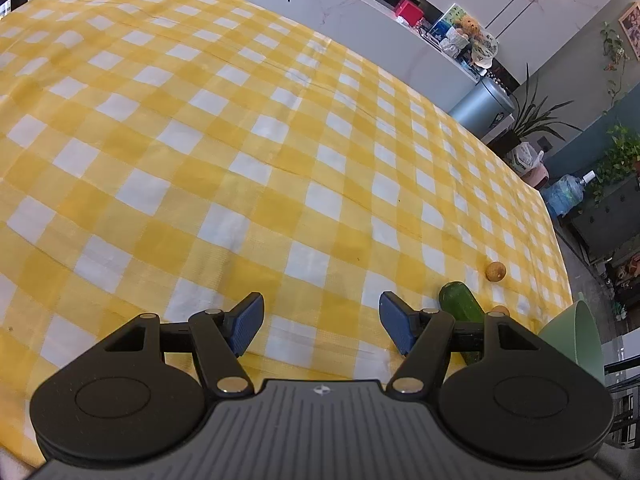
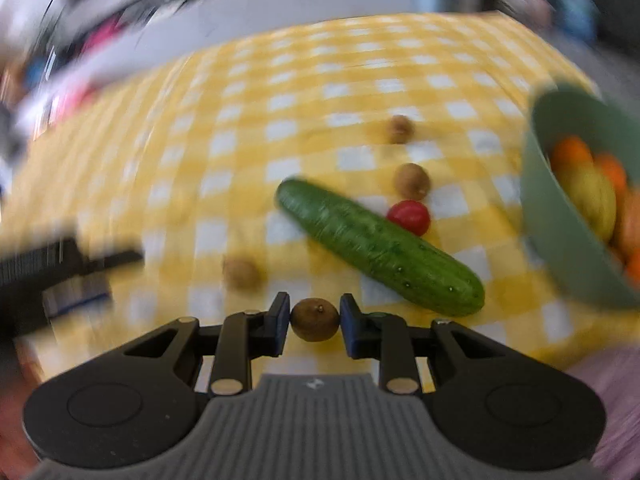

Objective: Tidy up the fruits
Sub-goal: 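Close the right gripper on the kiwi and lift it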

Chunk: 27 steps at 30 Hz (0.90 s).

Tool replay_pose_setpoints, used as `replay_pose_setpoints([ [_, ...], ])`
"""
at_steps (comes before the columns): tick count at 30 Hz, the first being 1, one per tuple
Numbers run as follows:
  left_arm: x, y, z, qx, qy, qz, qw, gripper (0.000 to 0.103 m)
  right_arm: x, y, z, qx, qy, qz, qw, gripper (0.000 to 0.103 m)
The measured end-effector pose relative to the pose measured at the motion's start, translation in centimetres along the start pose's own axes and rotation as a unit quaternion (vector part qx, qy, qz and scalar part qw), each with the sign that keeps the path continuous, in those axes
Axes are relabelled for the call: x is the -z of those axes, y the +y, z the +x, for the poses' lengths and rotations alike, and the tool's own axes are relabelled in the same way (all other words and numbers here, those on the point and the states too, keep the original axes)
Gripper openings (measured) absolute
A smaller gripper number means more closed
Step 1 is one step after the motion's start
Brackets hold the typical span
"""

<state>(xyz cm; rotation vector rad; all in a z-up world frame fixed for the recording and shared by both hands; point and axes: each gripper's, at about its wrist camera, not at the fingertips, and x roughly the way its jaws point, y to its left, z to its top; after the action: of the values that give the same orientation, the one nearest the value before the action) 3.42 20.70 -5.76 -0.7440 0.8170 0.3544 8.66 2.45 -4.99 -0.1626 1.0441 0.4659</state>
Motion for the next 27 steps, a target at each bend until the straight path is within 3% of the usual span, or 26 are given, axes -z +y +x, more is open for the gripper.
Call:
replay_pose_setpoints([
  [2,0.0,0.1,0.0,0.0,0.0,-0.002,1.0,0.078,0.3,1.3,0.0,0.017,0.012,-0.063,0.998,0.023],
  [4,0.0,0.1,0.0,-0.001,0.001,-0.003,1.0,0.078,0.4,1.9,0.2,0.011,0.022,-0.082,0.996,0.023],
  [27,0.9,-0.5,1.0,0.011,0.026,0.027,0.9992,0.078,-0.9,-0.4,2.8,-0.047,-0.001,0.014,0.999,0.023],
])
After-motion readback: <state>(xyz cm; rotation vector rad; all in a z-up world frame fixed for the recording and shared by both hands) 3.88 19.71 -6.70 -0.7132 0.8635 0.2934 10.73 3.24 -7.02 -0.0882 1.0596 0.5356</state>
